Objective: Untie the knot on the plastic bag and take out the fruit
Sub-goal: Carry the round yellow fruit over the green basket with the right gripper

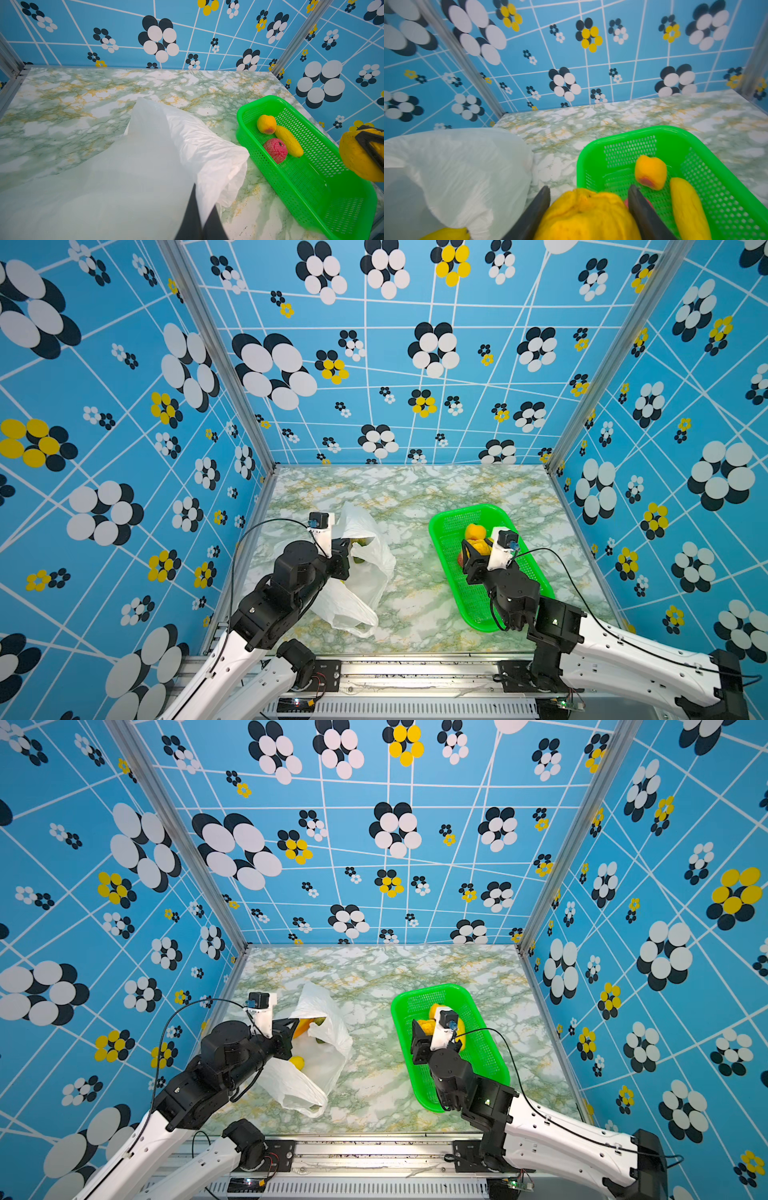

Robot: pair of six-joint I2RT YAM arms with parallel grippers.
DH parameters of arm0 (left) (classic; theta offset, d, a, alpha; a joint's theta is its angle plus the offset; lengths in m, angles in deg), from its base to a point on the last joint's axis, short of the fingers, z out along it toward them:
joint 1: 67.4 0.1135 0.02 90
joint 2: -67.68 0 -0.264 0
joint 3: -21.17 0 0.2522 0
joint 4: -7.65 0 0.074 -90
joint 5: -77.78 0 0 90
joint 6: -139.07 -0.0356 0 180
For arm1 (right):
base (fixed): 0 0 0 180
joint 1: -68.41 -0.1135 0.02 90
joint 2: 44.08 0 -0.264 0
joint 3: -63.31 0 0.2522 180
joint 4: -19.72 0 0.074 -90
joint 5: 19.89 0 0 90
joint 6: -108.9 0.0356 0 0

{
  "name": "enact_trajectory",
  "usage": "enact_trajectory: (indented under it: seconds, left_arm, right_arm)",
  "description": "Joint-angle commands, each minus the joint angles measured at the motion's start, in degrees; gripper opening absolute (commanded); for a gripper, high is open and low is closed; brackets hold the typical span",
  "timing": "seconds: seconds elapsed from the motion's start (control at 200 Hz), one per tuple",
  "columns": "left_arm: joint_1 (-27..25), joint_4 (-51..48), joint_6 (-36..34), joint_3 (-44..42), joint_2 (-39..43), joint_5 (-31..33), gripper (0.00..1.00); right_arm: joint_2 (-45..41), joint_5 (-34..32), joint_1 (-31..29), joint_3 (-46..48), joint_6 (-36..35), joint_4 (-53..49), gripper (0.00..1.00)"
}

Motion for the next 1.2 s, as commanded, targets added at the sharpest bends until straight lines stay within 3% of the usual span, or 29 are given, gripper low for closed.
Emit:
enact_trajectory:
  seconds: [0.0,0.295,0.43,0.525,0.635,0.7,0.78,0.875,1.099,1.194]
  left_arm:
    - [0.26,-1.82,1.46,-0.52,0.46,-0.06,0.00]
    - [0.07,-5.11,6.08,1.11,-1.50,5.63,0.00]
    - [-0.20,-11.89,17.18,4.48,-3.14,18.53,0.00]
    - [-0.20,-8.06,13.95,3.58,-1.13,18.42,0.00]
    - [-0.03,-9.33,18.43,3.22,3.23,21.68,0.00]
    - [0.01,-6.55,15.66,2.06,6.06,19.09,0.00]
    - [0.12,1.26,8.82,-2.32,10.50,11.25,0.00]
    - [0.15,-1.17,2.51,0.41,10.74,2.48,0.00]
    - [0.14,-2.02,0.80,0.66,8.12,0.10,0.00]
    - [0.19,-2.40,0.23,1.33,6.91,-0.91,0.00]
  right_arm:
    - [-0.41,-3.42,2.51,1.26,10.28,-14.15,0.39]
    - [8.36,0.77,8.31,0.59,19.14,-21.24,0.38]
    - [11.30,3.82,11.30,0.68,21.27,-21.62,0.38]
    - [12.41,6.67,13.93,0.69,21.16,-20.51,0.39]
    - [13.78,9.61,16.70,1.36,21.12,-19.05,0.39]
    - [14.32,10.96,17.83,1.99,21.51,-18.40,0.39]
    - [14.59,11.35,19.04,2.76,22.13,-17.54,0.39]
    - [14.72,12.77,19.92,3.15,22.41,-16.70,0.42]
    - [17.00,12.80,20.34,3.44,23.05,-14.51,0.61]
    - [17.58,12.51,20.32,2.95,23.15,-15.42,0.76]
